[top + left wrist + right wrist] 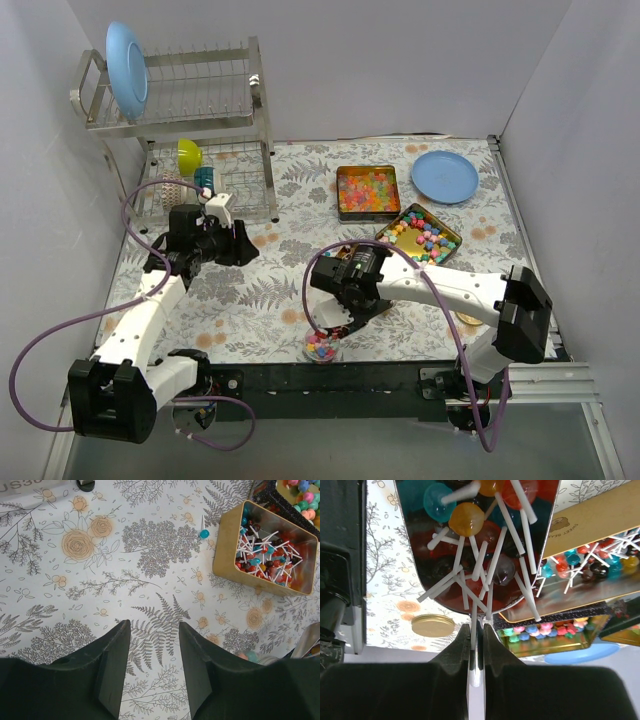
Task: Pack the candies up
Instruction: Place the fake candies in the packing bottle.
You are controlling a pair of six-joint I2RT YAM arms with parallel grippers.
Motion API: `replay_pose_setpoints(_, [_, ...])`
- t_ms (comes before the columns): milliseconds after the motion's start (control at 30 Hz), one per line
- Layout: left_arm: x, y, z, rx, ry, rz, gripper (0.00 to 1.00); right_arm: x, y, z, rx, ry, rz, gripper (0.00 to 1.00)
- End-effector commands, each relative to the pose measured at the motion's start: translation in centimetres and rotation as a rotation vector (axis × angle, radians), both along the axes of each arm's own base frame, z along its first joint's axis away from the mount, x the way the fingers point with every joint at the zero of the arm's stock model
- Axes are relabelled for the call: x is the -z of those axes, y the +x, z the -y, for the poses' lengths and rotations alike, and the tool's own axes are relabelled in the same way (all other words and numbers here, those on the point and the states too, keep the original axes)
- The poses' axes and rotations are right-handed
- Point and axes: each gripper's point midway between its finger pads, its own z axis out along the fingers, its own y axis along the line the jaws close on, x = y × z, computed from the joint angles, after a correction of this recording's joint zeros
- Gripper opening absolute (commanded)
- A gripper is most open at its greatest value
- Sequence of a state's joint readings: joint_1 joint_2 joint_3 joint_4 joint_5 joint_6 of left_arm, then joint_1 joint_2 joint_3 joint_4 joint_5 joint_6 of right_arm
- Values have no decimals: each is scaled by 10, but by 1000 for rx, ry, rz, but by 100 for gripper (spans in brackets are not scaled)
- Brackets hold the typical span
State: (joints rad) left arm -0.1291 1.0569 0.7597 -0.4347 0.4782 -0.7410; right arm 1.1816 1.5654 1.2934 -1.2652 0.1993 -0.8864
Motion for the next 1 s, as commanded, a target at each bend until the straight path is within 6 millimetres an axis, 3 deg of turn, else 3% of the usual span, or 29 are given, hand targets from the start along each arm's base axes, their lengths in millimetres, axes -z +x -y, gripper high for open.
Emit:
replay_pose_setpoints(0, [-9,3,-4,-25,-14,48,43,-16,9,1,-38,-55,114,1])
replay_pose_setpoints(600, [-24,13,-1,-23,-54,89,49,-42,28,-9,-215,-169,397,1])
replay_pose_setpoints(967, [-31,18,4,-3,-77,95,49,-41,26,-9,-218,-177,418,1])
